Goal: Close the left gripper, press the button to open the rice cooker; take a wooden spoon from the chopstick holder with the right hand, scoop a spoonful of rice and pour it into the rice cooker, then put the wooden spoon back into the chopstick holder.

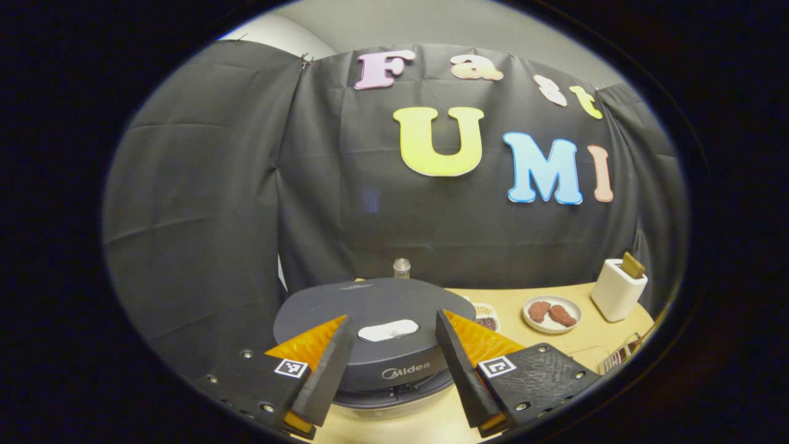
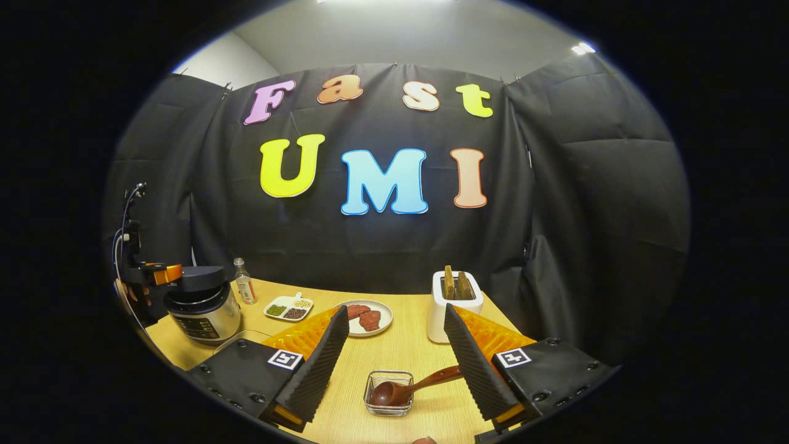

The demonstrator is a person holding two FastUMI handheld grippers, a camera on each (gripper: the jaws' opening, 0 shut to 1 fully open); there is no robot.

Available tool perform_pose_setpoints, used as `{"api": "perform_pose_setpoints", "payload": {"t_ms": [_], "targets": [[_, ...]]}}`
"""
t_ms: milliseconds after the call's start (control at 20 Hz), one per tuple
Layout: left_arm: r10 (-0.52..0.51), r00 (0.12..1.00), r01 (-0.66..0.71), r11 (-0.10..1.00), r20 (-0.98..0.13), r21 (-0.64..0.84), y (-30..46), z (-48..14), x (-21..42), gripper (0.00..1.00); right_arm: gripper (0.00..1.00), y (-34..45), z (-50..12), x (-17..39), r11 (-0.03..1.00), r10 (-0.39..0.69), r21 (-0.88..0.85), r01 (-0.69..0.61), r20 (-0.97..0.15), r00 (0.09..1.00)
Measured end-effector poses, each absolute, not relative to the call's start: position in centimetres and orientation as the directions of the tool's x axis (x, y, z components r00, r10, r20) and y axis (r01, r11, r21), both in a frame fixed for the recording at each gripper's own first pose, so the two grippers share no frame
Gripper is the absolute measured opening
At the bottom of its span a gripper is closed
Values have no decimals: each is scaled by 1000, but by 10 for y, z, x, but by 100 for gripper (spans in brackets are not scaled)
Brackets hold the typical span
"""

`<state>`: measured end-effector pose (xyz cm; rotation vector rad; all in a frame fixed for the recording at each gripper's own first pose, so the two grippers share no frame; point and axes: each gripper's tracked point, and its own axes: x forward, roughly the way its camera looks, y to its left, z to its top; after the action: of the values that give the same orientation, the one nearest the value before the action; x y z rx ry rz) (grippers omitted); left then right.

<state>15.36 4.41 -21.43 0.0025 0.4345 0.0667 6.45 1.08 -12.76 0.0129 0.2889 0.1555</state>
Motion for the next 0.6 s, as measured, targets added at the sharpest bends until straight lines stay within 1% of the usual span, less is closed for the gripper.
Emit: {"api": "perform_pose_setpoints", "payload": {"t_ms": [100, 250, 300, 350, 500, 600], "targets": [[67, 897, -58, 998, -437, 33, 41, -228, 148, 84, 98, 8, -124, 63, 988, 151, 31, -148, -274, 950], [68, 880, -54, 998, -470, 44, 38, -248, 139, 85, 98, 5, -124, 61, 989, 146, 22, -145, -274, 951], [72, 880, -50, 997, -470, 58, 36, -252, 135, 85, 98, 5, -124, 60, 989, 146, 24, -145, -274, 951], [72, 896, -48, 997, -438, 67, 37, -248, 138, 85, 98, 5, -123, 59, 989, 147, 24, -146, -274, 950], [80, 884, -64, 997, -460, 51, 35, -261, 127, 87, 98, 5, -123, 57, 988, 149, 13, -151, -274, 950], [82, 897, -62, 996, -434, 59, 37, -258, 133, 88, 98, 6, -121, 56, 987, 157, 22, -157, -269, 950]]}}
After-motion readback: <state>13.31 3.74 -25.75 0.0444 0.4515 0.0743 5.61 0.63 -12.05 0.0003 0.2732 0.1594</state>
